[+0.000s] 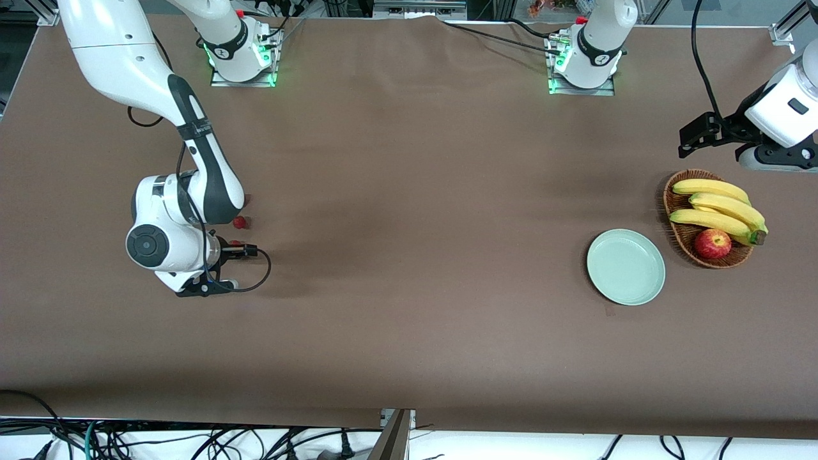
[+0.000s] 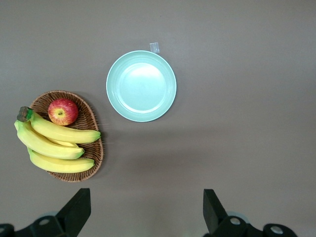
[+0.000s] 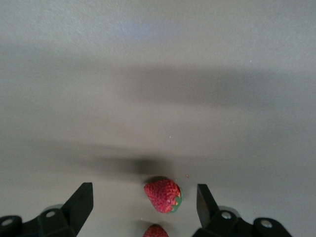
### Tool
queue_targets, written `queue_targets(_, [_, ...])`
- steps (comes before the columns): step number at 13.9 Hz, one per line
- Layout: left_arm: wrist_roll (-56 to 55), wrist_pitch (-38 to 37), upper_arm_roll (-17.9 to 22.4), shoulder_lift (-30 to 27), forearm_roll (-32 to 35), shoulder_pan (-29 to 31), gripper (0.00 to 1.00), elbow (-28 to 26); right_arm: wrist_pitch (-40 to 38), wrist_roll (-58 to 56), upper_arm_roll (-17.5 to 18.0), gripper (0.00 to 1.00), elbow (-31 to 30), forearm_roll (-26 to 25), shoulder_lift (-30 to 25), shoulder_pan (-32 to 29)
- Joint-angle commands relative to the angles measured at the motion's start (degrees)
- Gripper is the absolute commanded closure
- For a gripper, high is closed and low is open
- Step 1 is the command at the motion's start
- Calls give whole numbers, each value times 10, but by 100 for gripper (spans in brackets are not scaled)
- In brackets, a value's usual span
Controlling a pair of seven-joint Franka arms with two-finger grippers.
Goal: Collect all strawberries into plate
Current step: 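Reach the open right gripper down over the row of strawberries, then close the right gripper on a strawberry and lift it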
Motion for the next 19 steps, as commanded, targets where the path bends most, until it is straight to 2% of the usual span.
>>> queue_targets(1, [-3,-9,-2,-4,10,1,0,5,53,-11,3,13,-56,11,-16,-5])
queue_targets(6, [-3,-9,-2,-3,9,1,0,5,74,-17,3,33,-75,14,-16,-6])
queue_targets(12, [-3,-9,-2,-3,9,1,0,5,72,-16,3,67,-73,15,-17,-6])
queue_targets(14, [-3,-9,-2,-3,9,1,0,5,69,-11,9,68,-62,19,-18,-6])
queue_targets(17, [-3,-9,-2,-3,10,1,0,5,62,-3,17,69,-28,75,-19,7])
queue_targets(19, [-3,-9,-2,-3,10,1,0,5,60,4,17,69,-19,84,-17,17])
